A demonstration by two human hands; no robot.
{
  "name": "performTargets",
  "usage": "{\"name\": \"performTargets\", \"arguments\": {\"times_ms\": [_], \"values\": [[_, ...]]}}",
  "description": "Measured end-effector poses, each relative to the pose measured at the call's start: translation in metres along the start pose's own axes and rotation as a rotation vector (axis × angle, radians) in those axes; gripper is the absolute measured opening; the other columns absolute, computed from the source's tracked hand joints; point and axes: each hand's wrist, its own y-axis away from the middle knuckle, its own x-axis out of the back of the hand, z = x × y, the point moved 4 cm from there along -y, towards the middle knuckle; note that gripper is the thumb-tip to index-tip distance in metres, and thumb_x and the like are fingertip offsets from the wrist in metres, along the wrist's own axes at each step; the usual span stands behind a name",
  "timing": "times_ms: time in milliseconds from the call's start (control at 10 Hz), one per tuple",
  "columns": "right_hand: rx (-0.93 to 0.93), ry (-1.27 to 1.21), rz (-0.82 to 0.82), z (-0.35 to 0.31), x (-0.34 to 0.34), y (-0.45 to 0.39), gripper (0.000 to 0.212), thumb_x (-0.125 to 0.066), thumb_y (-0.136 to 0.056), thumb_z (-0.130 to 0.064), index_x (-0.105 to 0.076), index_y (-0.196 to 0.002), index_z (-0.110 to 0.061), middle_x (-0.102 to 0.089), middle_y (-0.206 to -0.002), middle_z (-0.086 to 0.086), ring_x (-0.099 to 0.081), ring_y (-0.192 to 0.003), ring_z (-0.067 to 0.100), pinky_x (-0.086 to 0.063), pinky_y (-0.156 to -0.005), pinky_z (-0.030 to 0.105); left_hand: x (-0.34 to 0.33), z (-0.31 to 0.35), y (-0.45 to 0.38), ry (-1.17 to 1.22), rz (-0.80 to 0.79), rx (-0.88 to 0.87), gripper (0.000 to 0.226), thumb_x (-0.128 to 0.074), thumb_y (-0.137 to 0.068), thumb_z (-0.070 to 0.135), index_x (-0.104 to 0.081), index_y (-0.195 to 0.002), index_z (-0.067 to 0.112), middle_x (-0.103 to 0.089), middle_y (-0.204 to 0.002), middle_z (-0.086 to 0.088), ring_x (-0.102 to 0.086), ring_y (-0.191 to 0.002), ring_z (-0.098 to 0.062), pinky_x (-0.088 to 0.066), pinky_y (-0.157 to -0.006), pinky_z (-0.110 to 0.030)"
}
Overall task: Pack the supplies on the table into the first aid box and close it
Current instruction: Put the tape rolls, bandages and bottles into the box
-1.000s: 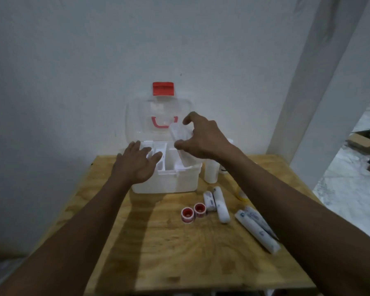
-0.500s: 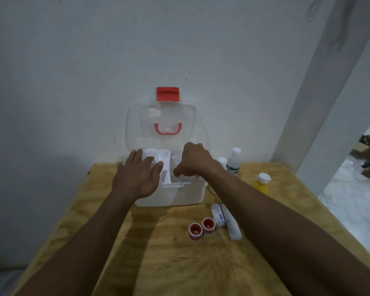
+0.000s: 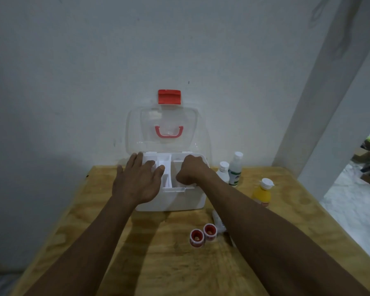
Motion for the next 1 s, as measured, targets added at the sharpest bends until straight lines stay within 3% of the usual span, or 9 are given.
{"name": "performTargets", "arguments": {"times_ms": [100, 200, 400, 700, 900, 1000], "values": [[-0.031, -0.108, -0.022, 0.0, 0.008, 0.003, 0.021, -0.05, -0.094, -0.014, -0.06, -0.109, -0.002, -0.058, -0.101, 0.015, -0.062, -0.101, 0.028, -0.05, -0.088, 0.031, 0.0, -0.001, 0.0, 0.009, -0.004, 0.011, 0.062, -0.016, -0.098, 0.056, -0.032, -0.149, 0.025, -0.009, -0.164, -0.007, -0.002, -0.151, -0.025, -0.01, -0.119, -0.058], [-0.095, -0.302, -0.084, 0.002, 0.01, 0.005, 0.037, -0.044, -0.1, -0.022, -0.054, -0.125, 0.003, -0.06, -0.12, 0.02, -0.061, -0.111, 0.033, -0.053, -0.091, 0.037, 0.0, 0.0, 0.001, 0.001, -0.006, 0.014, 0.061, -0.017, -0.098, 0.056, -0.032, -0.149, 0.026, -0.009, -0.164, -0.006, -0.002, -0.151, -0.025, -0.01, -0.119, -0.058], [-0.193, -0.605, -0.197, 0.0, 0.005, 0.011, 0.055, -0.031, -0.103, -0.044, -0.037, -0.143, -0.006, -0.053, -0.136, 0.02, -0.057, -0.107, 0.031, -0.046, -0.078, 0.034, 0.003, 0.002, 0.003, 0.006, -0.008, 0.015, 0.059, -0.017, -0.099, 0.053, -0.033, -0.148, 0.026, -0.009, -0.164, -0.007, -0.001, -0.151, -0.025, -0.009, -0.119, -0.057], [-0.191, -0.646, -0.219, -0.009, -0.005, 0.006, 0.061, -0.025, -0.102, -0.049, -0.032, -0.146, -0.007, -0.055, -0.132, 0.022, -0.06, -0.11, 0.032, -0.048, -0.082, 0.034, 0.003, 0.002, 0.004, 0.001, -0.018, 0.015, 0.059, -0.016, -0.099, 0.053, -0.034, -0.148, 0.025, -0.007, -0.164, -0.007, 0.0, -0.151, -0.025, -0.01, -0.119, -0.058], [-0.182, -0.66, -0.234, -0.013, -0.011, 0.003, 0.062, -0.023, -0.102, -0.05, -0.031, -0.147, -0.007, -0.057, -0.13, 0.024, -0.06, -0.1, 0.03, -0.05, -0.084, 0.035, 0.002, 0.001, 0.003, -0.007, -0.019, 0.014, 0.059, -0.016, -0.099, 0.054, -0.034, -0.148, 0.026, -0.007, -0.164, -0.007, 0.0, -0.151, -0.025, -0.01, -0.119, -0.058], [-0.179, -0.656, -0.229, -0.014, -0.012, 0.002, 0.06, -0.023, -0.102, -0.05, -0.035, -0.143, -0.007, -0.058, -0.128, 0.023, -0.062, -0.105, 0.032, -0.052, -0.092, 0.038, 0.002, 0.001, 0.003, -0.011, -0.015, 0.015, 0.059, -0.016, -0.099, 0.053, -0.035, -0.147, 0.025, -0.008, -0.164, -0.007, 0.0, -0.151, -0.025, -0.01, -0.119, -0.058]]}}
